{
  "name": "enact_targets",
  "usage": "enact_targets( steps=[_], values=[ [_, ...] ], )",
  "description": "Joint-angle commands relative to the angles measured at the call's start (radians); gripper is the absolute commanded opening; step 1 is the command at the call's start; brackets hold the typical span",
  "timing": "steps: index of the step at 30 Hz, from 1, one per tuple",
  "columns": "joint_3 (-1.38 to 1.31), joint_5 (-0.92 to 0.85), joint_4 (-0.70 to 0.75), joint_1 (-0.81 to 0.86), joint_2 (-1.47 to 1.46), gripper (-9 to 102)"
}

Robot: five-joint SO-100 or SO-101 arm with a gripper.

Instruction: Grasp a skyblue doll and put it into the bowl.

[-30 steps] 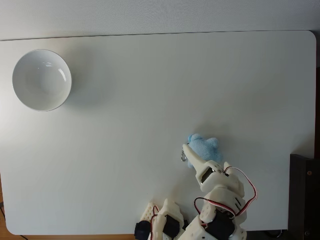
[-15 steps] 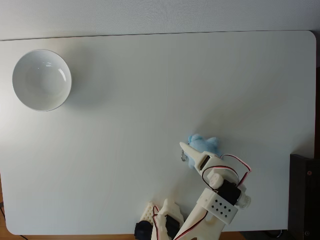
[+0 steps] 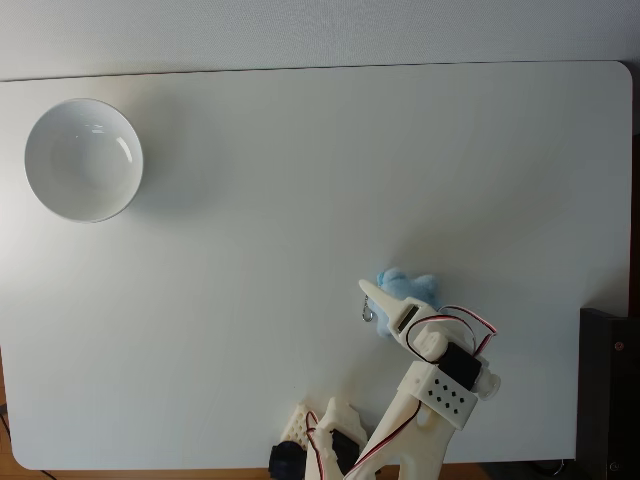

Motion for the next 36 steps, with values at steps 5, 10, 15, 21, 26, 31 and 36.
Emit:
enact_targets(
  steps=[5,10,15,21,26,31,36],
  values=[
    [-0.029,-0.029,-0.103,0.0,-0.061,89],
    [-0.04,-0.064,-0.104,-0.006,-0.077,87],
    [-0.04,-0.097,-0.104,-0.009,-0.077,77],
    [-0.031,-0.087,-0.104,-0.012,-0.078,58],
    [-0.028,-0.087,-0.091,-0.046,-0.103,54],
    [-0.026,-0.078,-0.089,-0.051,-0.107,53],
    [-0.026,-0.078,-0.086,-0.051,-0.106,43]
  ],
)
